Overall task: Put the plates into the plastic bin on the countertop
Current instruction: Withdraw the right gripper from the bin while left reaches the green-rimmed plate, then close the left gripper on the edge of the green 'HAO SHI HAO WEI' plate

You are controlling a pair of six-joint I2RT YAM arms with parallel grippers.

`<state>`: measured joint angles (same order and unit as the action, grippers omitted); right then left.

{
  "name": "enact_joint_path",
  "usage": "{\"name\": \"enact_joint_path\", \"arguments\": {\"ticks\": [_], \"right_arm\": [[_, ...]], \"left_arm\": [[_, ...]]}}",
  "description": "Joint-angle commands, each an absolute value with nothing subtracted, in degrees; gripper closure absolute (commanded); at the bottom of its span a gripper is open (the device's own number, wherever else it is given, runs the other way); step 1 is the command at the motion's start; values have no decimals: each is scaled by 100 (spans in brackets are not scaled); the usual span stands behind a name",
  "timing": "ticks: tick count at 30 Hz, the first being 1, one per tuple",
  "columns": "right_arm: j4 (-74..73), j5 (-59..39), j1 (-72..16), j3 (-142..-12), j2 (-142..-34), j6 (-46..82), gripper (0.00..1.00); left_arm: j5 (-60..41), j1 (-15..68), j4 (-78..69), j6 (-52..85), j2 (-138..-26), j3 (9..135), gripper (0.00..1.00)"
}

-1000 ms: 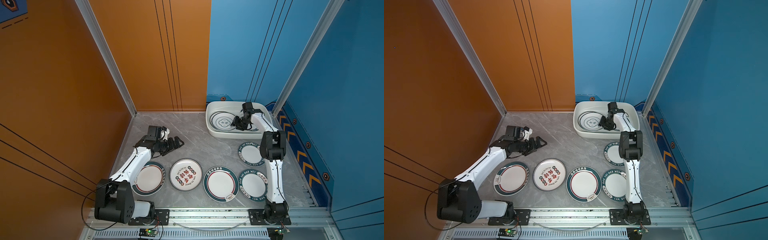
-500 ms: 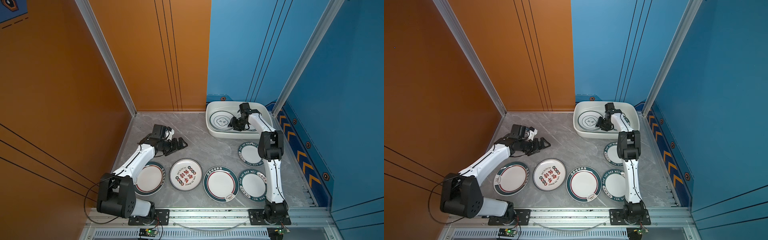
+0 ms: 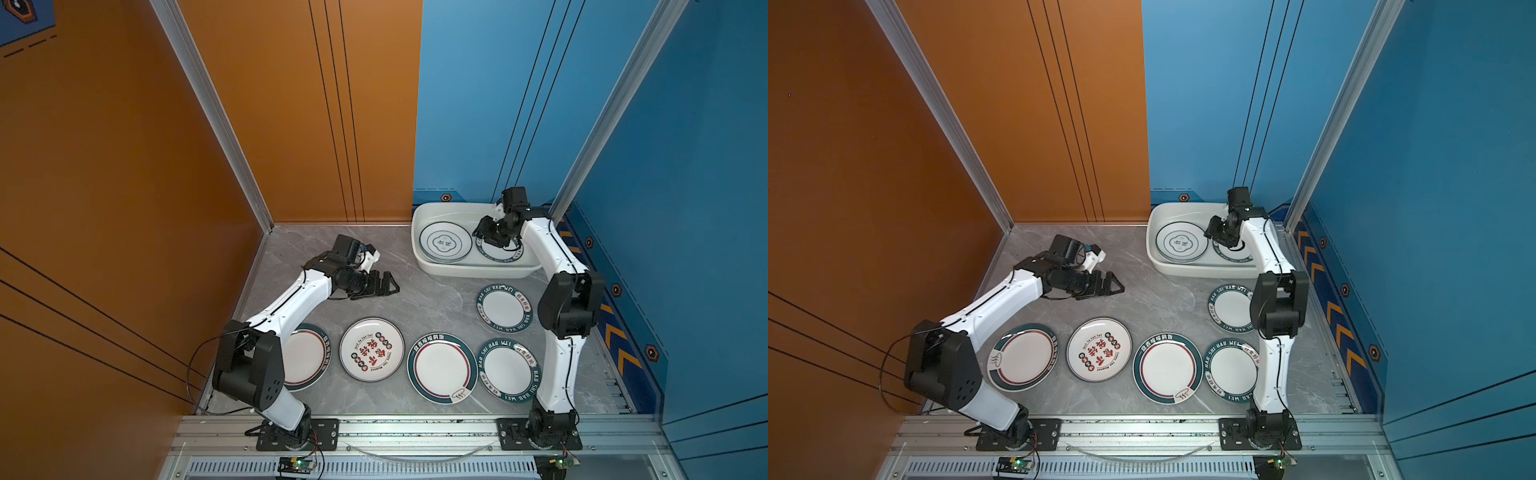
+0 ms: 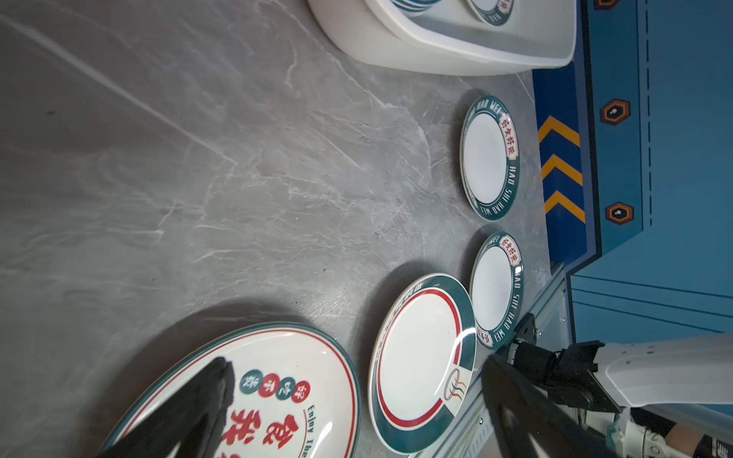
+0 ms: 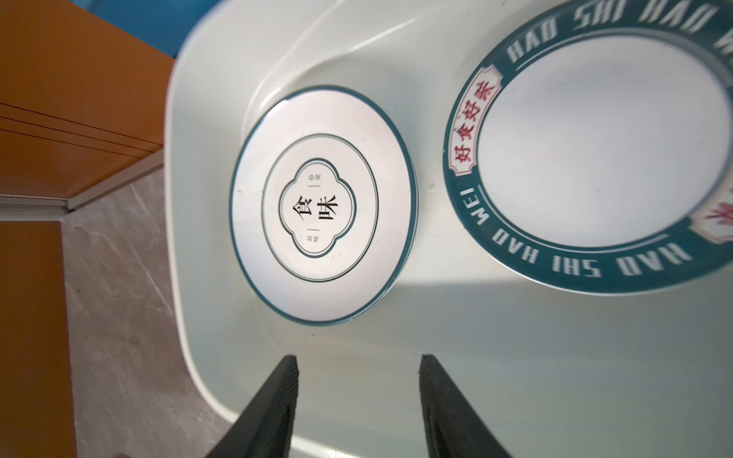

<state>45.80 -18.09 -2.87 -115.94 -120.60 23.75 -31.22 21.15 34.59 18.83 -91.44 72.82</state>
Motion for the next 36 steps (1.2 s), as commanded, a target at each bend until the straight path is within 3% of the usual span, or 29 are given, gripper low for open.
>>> {"name": "enact_joint_path", "arguments": {"ticks": [1,9,13,18,25,36], "right_arm": [[4522,-1768,-166,-11049,-11482,2322,48],[4201,-1871,113,-9809,-10506,2453,47],[4033,-1862,232,-9285,-10205,2504,47],[3752,-1967,428,-8788,-10009,2653,48],[3647,-2044,557,-8518,-9803,2655,48],[3525,-2196,729,-8113,-9493,2637,48]], "left_arm": [[-3268,2534,3788,1597,-9466,7739,1],[-3245,3375,3090,2269,-10225,8366,3],[-2584,3830,2632,3107,-10546,8452,5],[-2118,4708,102,5185,-11133,7817,11],[-1181,5443,-134,5885,-12190,8764,12],[-544,5511,44,6113,-12750,9206,13]]}}
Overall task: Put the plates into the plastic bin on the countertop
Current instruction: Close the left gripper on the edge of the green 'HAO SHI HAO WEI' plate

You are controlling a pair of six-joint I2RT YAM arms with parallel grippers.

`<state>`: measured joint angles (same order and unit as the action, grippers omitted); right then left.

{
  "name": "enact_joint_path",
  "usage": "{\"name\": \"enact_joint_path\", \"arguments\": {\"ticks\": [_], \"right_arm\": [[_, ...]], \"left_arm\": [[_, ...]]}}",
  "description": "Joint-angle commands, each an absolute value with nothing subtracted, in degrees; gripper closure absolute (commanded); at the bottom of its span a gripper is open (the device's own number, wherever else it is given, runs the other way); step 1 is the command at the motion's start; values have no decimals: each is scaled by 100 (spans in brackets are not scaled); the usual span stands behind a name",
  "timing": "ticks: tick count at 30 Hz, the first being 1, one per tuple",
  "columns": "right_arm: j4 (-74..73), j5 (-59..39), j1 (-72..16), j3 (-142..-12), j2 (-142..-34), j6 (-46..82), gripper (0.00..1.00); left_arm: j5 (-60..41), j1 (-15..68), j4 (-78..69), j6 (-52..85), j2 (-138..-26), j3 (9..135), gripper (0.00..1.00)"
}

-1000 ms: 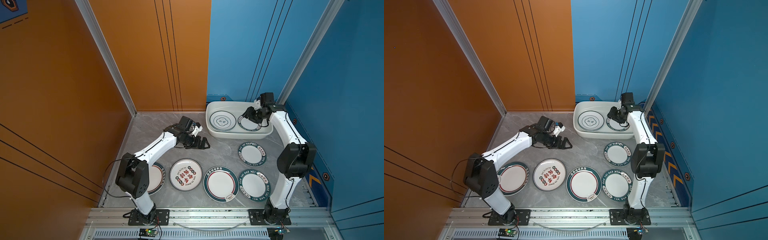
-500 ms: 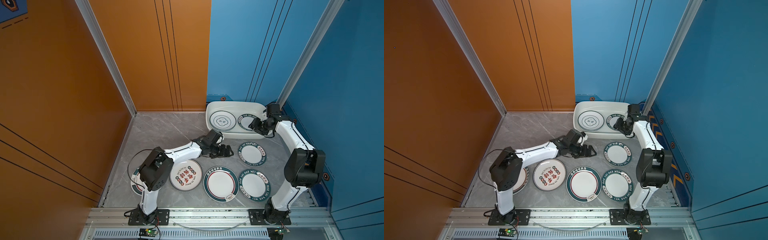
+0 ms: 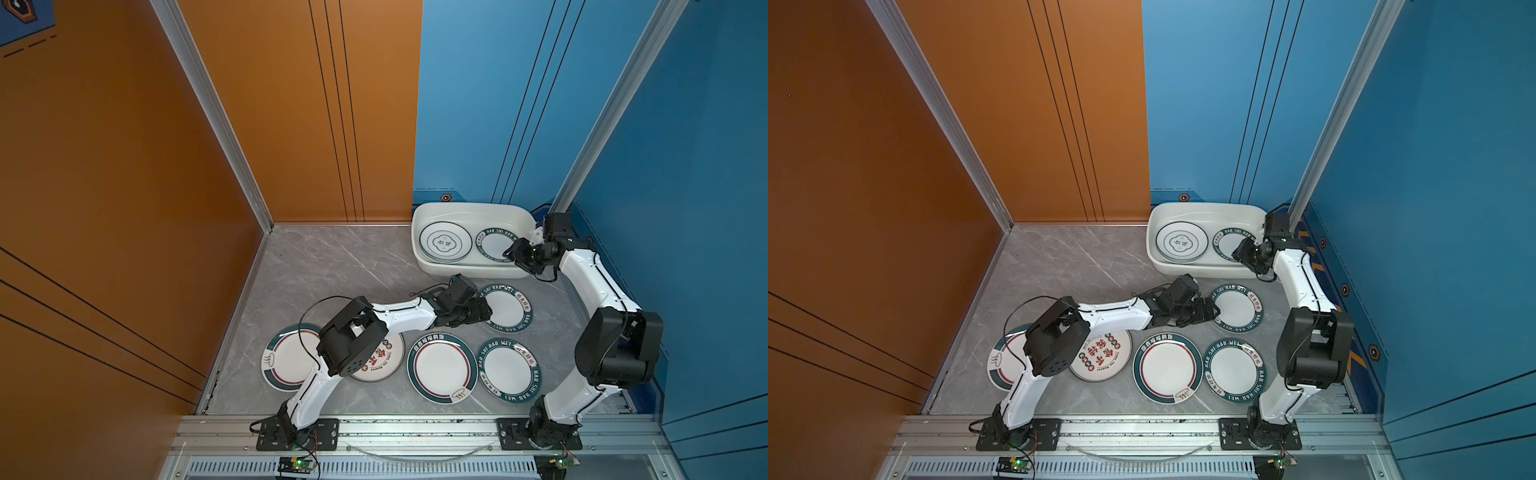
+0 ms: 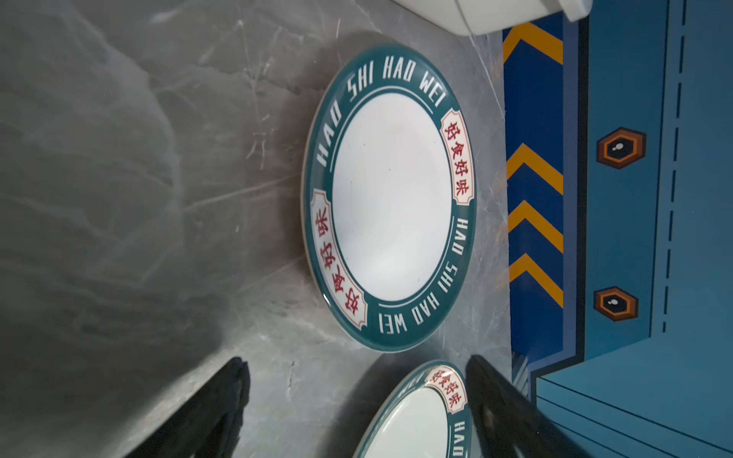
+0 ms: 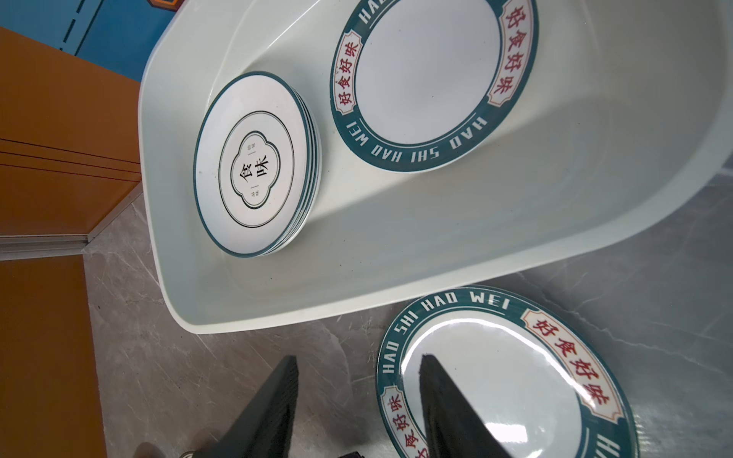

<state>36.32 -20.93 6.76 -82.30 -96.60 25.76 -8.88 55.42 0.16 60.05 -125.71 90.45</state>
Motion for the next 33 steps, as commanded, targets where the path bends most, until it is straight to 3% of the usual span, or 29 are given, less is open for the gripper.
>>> {"name": "enact_joint_path", "arguments": {"ticks": [1,9,23,33], "right_arm": [[3516,-2210,738,-8085,-9484,2637,48],[3446,-2274,807,-8030,-9483,2663,48],[3316,-2399,824,-7866,-9479,2707,48],[3209,-2521,887,-7822,-9586,2750,48]], "left_arm": [[-521,5515,40,6138,-12794,9224,12],[-399,5529,2,6223,-13089,9355,13],[-422,5538,-265,6385,-13580,9519,42],[-466,5521,-489,6503,-13926,9581,53]]}}
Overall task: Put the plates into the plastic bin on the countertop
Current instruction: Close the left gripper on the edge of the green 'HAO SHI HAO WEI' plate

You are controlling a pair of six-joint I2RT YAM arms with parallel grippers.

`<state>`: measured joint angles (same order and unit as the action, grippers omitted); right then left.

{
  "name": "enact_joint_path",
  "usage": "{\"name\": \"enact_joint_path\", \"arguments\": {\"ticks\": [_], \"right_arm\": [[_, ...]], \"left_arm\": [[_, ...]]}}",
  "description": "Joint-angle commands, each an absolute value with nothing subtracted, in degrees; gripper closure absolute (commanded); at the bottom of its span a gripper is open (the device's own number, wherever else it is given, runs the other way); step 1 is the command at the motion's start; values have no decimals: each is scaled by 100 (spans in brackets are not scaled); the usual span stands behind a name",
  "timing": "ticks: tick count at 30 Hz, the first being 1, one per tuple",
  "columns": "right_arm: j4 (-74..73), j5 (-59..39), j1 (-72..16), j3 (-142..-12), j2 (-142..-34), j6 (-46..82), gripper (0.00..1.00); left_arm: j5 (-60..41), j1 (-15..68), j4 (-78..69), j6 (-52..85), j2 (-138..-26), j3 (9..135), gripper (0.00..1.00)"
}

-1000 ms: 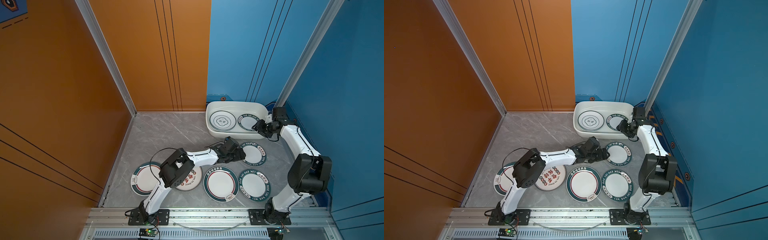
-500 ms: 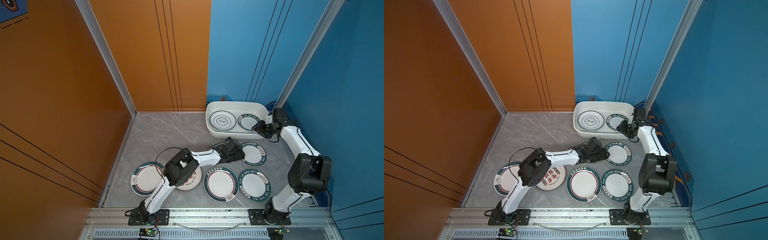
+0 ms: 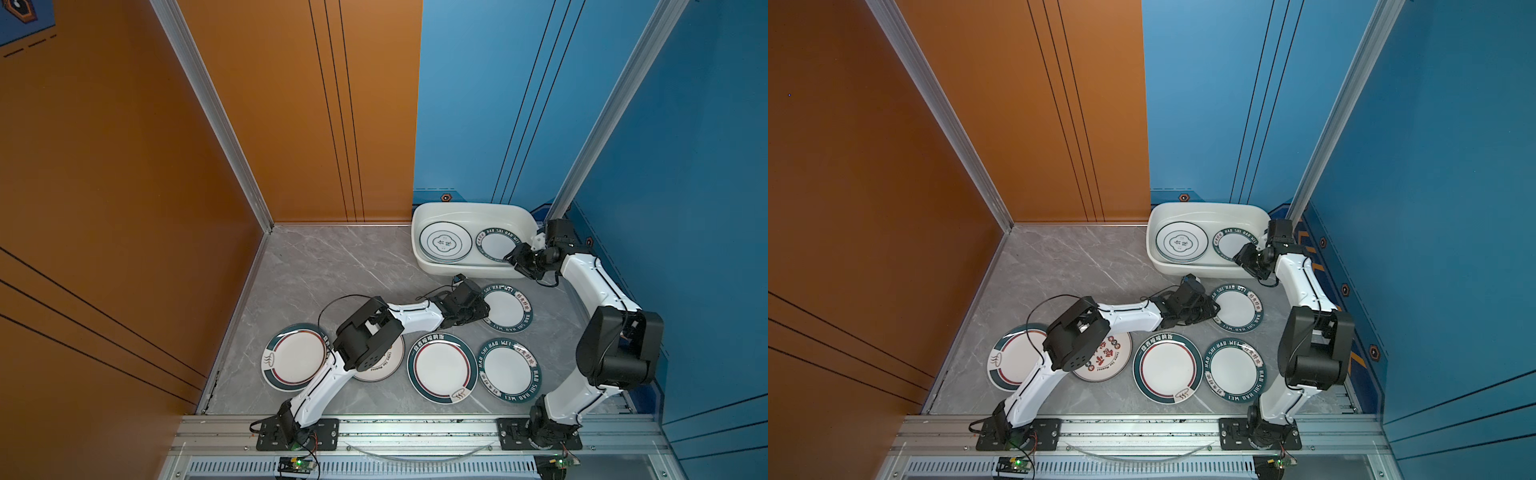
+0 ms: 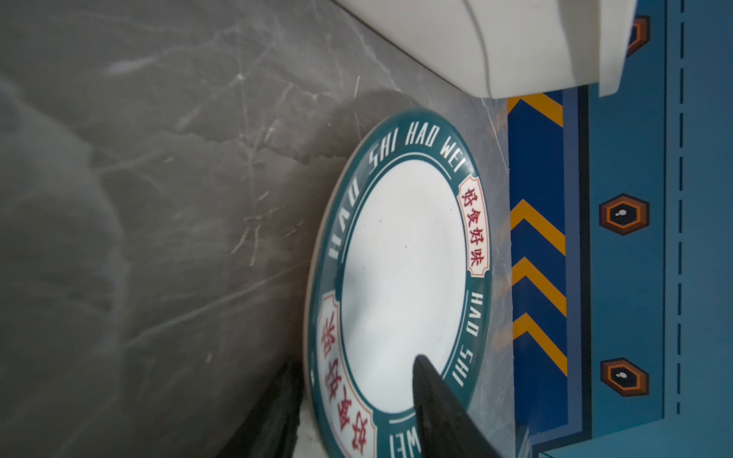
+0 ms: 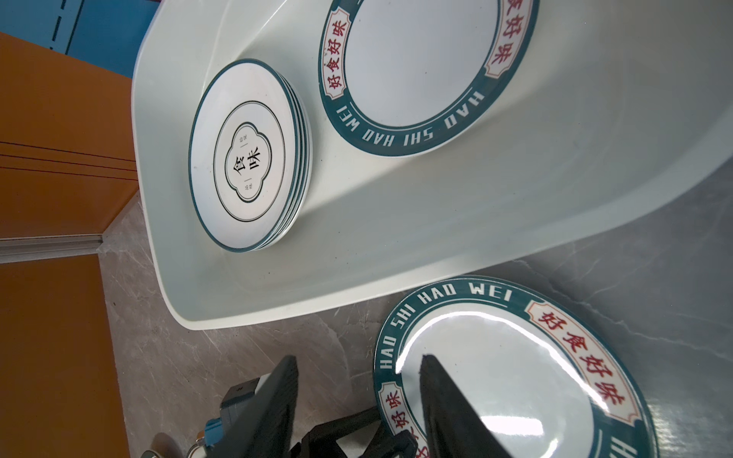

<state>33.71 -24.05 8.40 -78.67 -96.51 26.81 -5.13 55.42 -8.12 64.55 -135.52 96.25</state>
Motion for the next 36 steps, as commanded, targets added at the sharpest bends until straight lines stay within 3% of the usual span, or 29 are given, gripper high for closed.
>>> {"name": "enact_joint_path", "arguments": {"ticks": [1,18,35,36], "right_arm": [[3187,-2535,888,-7831,-9604,2766,48],[3155,-2523,923,-7752,-9616,2751,48],[3182,-2593,925,-7674,-9523,2752,47],[3182,-2585,932,-7649,-9510,2751,47]], "left_arm": [[-466,5519,-515,6517,-13939,9572,55],[-492,5412,-668,6442,-14111,9492,79],[-529,5329,-902,6439,-13932,9167,93],[-534,5326,-953,6457,-13902,9106,98]]}}
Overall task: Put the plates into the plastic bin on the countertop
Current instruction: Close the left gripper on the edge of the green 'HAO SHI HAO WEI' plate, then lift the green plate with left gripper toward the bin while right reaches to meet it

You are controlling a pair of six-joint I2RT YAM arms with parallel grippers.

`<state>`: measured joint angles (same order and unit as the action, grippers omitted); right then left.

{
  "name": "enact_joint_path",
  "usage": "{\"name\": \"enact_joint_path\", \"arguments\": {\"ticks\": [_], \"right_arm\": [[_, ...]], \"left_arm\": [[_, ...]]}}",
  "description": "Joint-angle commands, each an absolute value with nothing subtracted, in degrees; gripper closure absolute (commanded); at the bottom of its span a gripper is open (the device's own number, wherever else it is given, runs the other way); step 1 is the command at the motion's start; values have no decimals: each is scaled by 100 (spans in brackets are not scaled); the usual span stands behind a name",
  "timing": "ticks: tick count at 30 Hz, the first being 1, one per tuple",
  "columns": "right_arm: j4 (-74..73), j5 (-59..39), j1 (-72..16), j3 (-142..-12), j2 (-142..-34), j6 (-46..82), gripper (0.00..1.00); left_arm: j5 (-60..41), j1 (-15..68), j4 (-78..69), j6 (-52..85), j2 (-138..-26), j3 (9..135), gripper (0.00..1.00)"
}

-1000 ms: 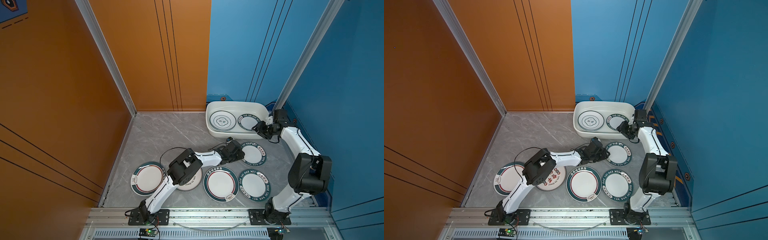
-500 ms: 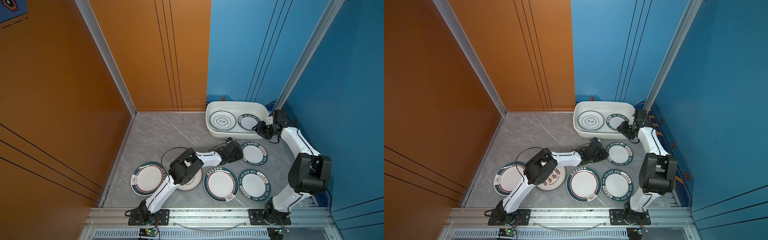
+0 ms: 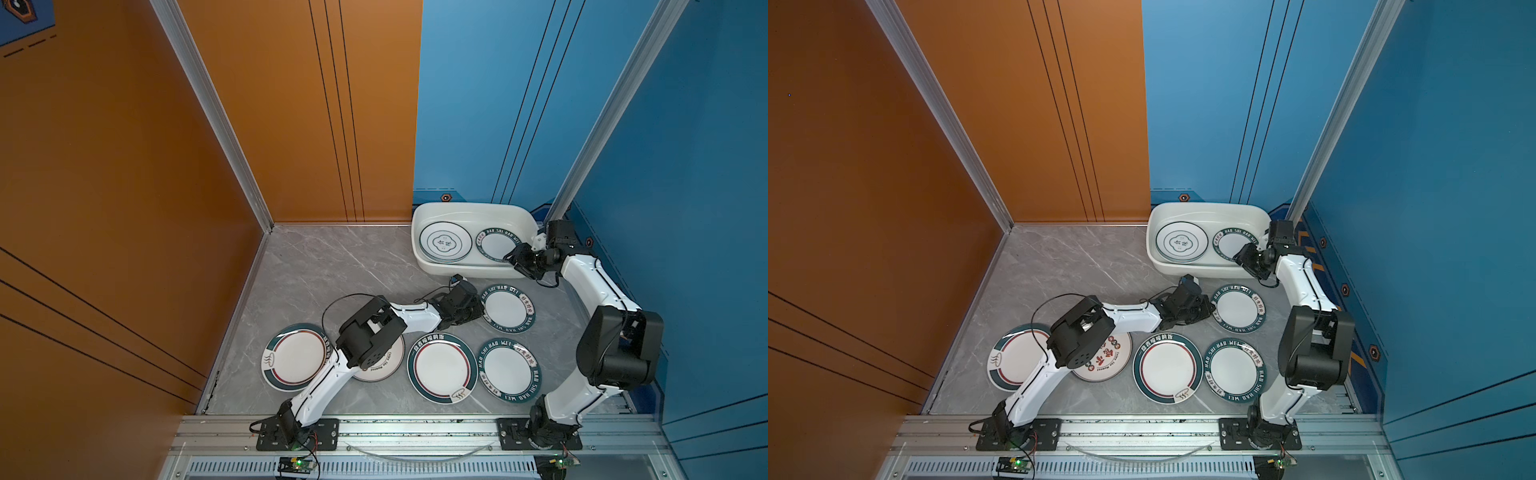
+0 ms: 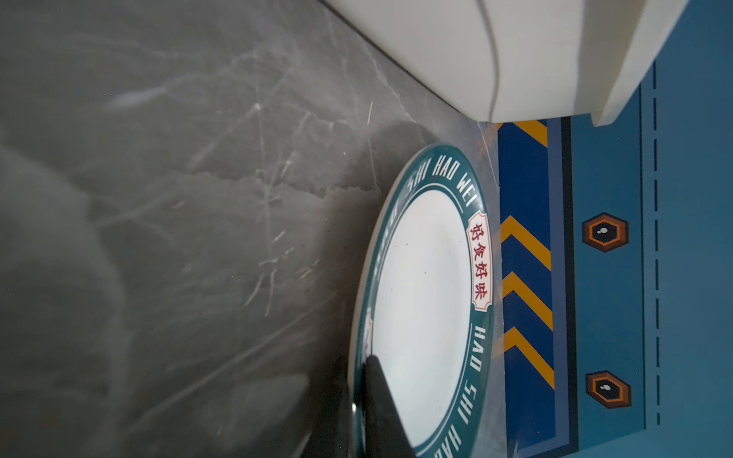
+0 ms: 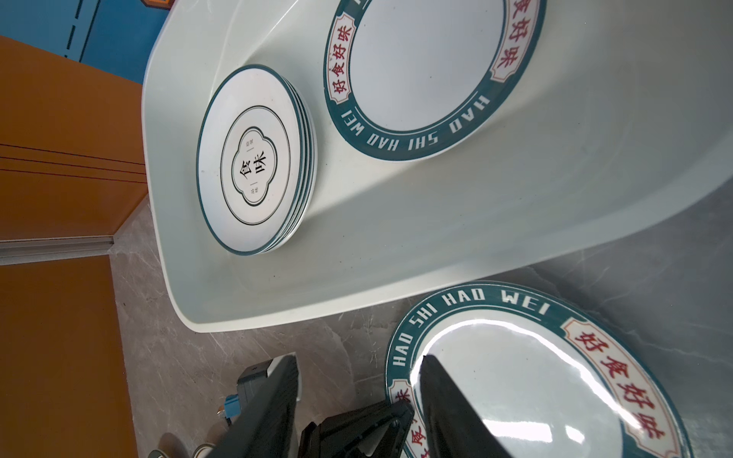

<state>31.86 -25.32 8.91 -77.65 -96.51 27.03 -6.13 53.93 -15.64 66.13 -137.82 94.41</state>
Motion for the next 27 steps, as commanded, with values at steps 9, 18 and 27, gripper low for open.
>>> {"name": "enact_joint_path", "arguments": {"ticks": [9,18,27], "right_arm": [[3164,-2602,918,-7546,-9406,2747,47],[3173,-2729,842,-7550,-9302,2729,47],[3164,-2795,608,-7572,-9319,2676,47]], "left_arm": [[-675,5062,-1504,6460,-13233,8190,100],[-866,4632,-1941,6377,-12339,6973,100],[-1258,4073,-2126,6199,-11220,5516,100]]}}
